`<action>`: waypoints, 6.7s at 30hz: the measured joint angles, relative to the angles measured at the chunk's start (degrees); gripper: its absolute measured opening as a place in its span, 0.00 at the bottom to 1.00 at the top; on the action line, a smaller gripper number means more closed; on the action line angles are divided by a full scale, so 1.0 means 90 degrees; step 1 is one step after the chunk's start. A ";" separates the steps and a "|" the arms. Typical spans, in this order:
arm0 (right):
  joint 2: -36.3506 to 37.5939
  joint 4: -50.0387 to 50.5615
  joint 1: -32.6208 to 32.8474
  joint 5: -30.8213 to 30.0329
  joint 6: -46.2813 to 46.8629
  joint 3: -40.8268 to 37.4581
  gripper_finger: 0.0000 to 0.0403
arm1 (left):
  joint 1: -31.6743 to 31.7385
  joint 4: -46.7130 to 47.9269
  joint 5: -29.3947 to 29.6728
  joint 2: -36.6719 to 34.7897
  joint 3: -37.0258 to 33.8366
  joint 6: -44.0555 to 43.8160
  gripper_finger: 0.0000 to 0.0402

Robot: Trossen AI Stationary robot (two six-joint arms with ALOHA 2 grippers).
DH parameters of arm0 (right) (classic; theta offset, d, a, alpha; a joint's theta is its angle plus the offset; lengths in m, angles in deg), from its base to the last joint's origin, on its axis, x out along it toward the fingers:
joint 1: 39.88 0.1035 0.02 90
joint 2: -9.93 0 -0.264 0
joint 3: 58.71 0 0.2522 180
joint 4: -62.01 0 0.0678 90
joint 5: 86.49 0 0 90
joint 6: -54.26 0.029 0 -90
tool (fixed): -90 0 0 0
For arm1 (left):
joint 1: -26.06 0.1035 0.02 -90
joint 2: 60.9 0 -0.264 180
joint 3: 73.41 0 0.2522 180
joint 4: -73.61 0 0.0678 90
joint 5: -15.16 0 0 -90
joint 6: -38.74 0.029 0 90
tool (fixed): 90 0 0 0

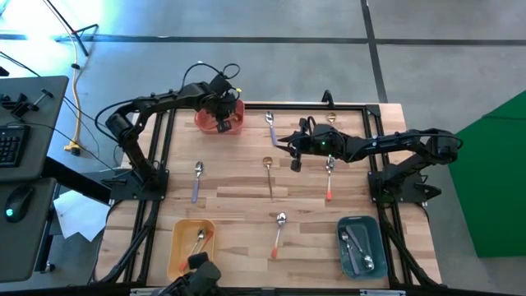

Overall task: Sort silverware by color (type)
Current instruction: Put the bottom right gold spoon into the orange bin, then put the top purple spoon into the green bin

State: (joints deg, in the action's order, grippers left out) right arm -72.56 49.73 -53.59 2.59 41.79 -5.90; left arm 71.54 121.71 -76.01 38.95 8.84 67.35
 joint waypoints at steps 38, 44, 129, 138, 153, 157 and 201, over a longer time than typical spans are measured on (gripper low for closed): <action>0.0798 0.7068 0.1284 -0.3127 0.2679 0.2979 0.40 | -0.2456 -0.6049 0.0032 -0.4989 -0.4739 -0.2306 0.07; 0.0798 0.6785 0.1487 -0.3108 0.2485 0.3349 0.40 | -0.2855 -0.6792 0.0033 -0.5289 -0.5260 -0.2291 0.07; -0.5775 0.9745 -0.2115 0.0331 0.2678 0.8034 0.05 | -0.3191 -0.6799 0.0036 -0.5353 -0.5253 -0.2325 0.08; -0.4484 1.1395 -0.1388 0.0086 0.2559 0.8034 0.05 | -0.3189 -0.6770 0.0036 -0.5353 -0.5253 -0.2218 0.08; -0.1819 1.2895 0.2094 -0.0246 0.6568 0.7597 0.04 | -0.3189 -0.6790 0.0036 -0.5353 -0.5253 -0.2153 0.08; -0.1255 1.2885 0.3182 -0.0316 0.8124 0.6759 0.04 | -0.3189 -0.6792 0.0036 -0.5353 -0.5253 -0.2153 0.08; 0.0246 0.9147 0.6453 0.1856 1.3251 0.1290 0.10 | -0.3189 -0.6147 0.0036 -0.5857 -0.5253 -0.2328 0.07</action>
State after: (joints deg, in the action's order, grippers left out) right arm -70.34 132.05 4.48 19.29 161.05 5.70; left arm 42.84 66.39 -75.68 -13.76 -38.44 46.40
